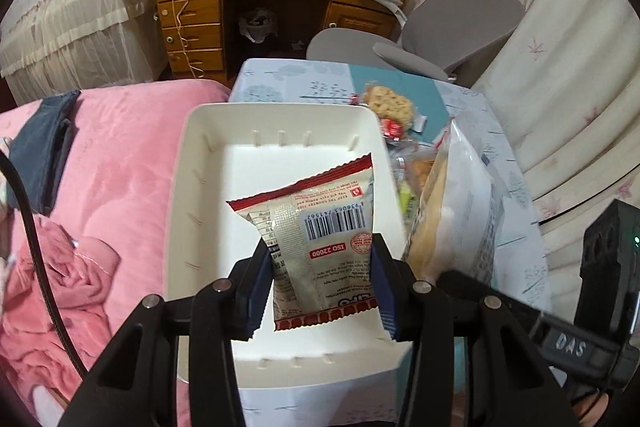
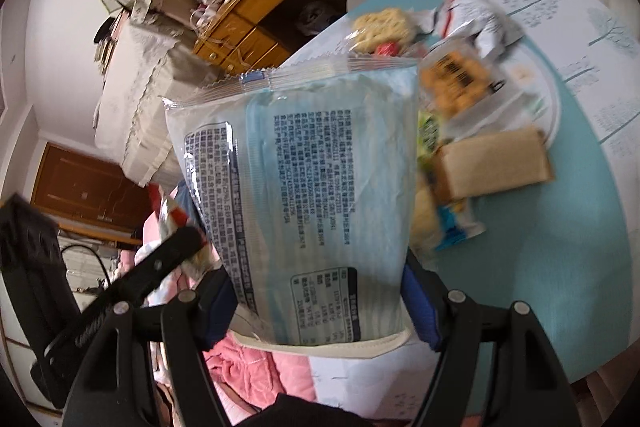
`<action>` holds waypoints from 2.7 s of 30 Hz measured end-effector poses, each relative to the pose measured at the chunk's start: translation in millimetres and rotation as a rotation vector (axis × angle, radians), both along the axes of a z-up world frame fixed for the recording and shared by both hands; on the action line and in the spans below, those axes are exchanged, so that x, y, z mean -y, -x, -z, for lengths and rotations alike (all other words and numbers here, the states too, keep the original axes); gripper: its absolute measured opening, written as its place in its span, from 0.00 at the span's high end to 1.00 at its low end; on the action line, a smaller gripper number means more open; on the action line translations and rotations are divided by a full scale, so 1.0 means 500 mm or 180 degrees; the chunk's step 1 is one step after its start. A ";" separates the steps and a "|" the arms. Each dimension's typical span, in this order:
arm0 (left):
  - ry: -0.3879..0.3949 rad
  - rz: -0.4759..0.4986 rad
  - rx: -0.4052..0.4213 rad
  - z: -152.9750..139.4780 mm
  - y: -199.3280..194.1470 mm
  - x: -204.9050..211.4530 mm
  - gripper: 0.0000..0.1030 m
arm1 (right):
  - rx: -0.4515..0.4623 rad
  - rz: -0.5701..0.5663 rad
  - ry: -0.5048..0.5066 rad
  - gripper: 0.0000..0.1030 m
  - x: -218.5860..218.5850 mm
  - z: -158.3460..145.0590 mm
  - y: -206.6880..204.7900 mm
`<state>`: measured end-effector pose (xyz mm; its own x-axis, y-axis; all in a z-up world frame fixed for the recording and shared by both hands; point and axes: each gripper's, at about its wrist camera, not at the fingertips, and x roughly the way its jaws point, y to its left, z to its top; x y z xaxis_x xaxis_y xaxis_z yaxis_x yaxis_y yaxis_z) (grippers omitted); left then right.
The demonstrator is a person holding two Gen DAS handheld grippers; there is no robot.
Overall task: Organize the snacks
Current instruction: 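Carry both held packets over the white tray and lower them inside, then open both grippers to release the packets in the tray, then grasp the brown paper wafer with the right gripper while the left grasps the puffed-rice bag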
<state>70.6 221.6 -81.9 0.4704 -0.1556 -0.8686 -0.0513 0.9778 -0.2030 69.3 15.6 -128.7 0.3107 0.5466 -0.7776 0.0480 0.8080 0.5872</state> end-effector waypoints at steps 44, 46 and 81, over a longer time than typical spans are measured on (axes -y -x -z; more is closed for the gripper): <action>-0.0283 -0.0358 -0.0353 0.041 0.051 0.123 0.26 | 0.0271 -0.0357 0.0554 0.18 0.103 -0.038 0.029; -0.0267 -0.0420 -0.0357 0.041 0.060 0.145 0.26 | 0.0304 -0.0459 0.0641 0.18 0.124 -0.042 0.034; 0.0138 -0.1876 -0.0655 0.200 0.015 0.368 0.26 | 0.1718 -0.2754 0.1675 0.18 0.267 0.059 -0.014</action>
